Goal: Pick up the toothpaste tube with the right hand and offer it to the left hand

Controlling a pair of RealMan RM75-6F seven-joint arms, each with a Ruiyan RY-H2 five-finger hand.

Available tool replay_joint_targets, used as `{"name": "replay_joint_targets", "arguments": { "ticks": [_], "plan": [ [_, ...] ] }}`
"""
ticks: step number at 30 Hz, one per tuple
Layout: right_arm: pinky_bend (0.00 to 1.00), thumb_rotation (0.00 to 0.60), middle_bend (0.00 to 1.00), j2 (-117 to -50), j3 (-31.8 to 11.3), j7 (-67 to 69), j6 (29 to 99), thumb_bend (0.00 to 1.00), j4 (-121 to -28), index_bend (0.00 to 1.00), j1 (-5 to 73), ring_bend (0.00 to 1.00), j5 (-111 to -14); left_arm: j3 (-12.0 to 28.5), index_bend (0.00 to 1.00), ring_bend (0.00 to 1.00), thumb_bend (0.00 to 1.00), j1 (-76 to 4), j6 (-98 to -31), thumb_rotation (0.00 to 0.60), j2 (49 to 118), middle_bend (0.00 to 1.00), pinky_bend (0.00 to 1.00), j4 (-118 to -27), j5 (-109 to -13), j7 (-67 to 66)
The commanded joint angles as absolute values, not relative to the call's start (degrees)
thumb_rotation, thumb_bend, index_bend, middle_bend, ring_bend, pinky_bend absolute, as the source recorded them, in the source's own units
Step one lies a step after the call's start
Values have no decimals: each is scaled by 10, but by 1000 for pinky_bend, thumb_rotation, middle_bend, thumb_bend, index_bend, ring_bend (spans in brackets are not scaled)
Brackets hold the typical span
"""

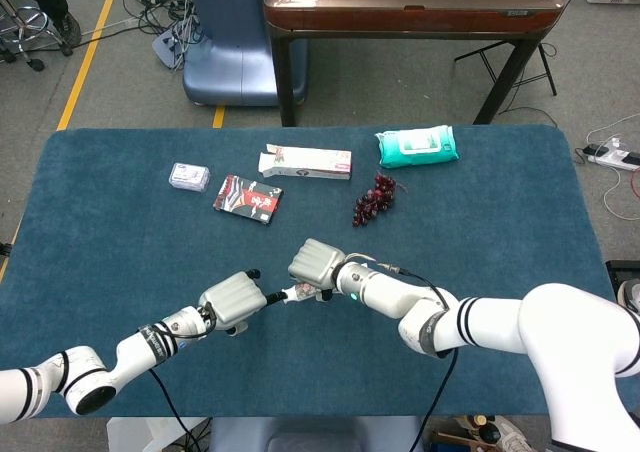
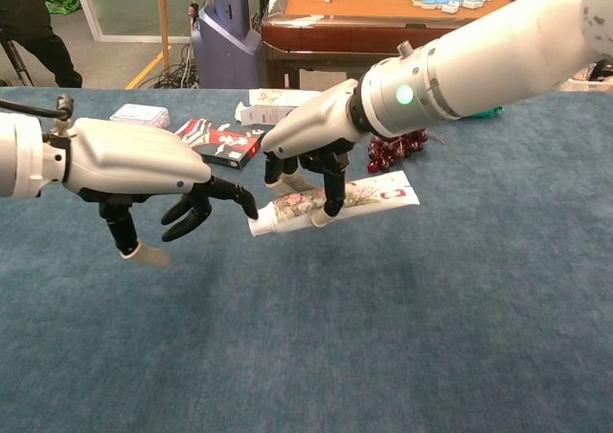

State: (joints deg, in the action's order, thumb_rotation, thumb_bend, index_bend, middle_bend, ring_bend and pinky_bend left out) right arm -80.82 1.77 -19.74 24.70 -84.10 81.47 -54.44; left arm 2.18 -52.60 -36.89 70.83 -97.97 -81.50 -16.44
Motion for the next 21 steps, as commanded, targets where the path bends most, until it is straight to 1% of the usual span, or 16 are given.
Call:
{"name": "replay_joint_targets", "arguments": {
  "ticks": [1, 21],
  "plan": [
    [648, 600, 770, -807, 18, -194, 247, 1000, -841, 844, 813, 763, -547, 19, 159, 537, 246, -527, -371, 600, 710, 619, 182, -977, -816, -169],
    [648, 600, 810, -804, 1, -156, 251, 1000, -845, 925, 795, 793, -591, 8, 194, 537, 246, -535, -373, 600, 722, 618, 182, -964, -799, -191]
  ]
}}
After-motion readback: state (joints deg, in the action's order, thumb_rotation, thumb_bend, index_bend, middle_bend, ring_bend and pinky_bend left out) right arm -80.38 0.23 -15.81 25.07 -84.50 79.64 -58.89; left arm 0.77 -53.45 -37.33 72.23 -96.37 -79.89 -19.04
